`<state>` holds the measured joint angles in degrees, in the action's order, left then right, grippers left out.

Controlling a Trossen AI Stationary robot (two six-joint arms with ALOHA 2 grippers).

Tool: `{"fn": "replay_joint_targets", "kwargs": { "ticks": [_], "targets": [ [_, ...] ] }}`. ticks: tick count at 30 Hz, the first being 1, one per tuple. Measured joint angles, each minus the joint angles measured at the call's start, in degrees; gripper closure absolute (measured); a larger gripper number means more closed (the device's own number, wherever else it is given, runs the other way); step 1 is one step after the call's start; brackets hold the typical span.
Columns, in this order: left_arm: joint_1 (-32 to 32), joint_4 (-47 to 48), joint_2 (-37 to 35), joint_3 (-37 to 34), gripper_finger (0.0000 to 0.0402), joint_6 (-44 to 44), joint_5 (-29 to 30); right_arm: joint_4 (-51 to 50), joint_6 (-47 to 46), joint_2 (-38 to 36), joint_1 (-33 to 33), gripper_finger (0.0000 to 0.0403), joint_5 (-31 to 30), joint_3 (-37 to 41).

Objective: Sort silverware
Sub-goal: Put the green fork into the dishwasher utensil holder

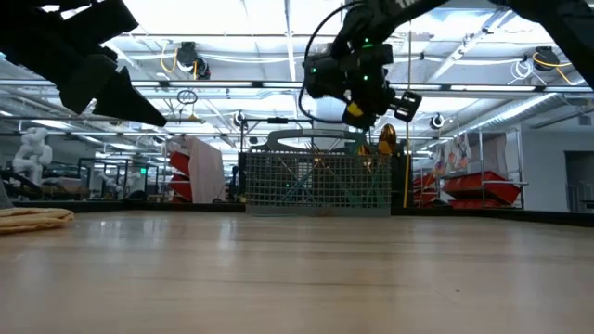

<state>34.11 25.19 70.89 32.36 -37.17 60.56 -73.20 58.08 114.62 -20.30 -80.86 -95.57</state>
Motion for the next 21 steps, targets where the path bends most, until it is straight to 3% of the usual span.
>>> {"fn": "replay_joint_targets", "kwargs": {
  "ticks": [21],
  "targets": [
    [0.0, 0.2, 0.0, 0.0, 0.0331, -0.02, 1.2, 4.91, 4.61, 7.19, -0.76, 0.0391, 3.28, -0.02]
  ]
}}
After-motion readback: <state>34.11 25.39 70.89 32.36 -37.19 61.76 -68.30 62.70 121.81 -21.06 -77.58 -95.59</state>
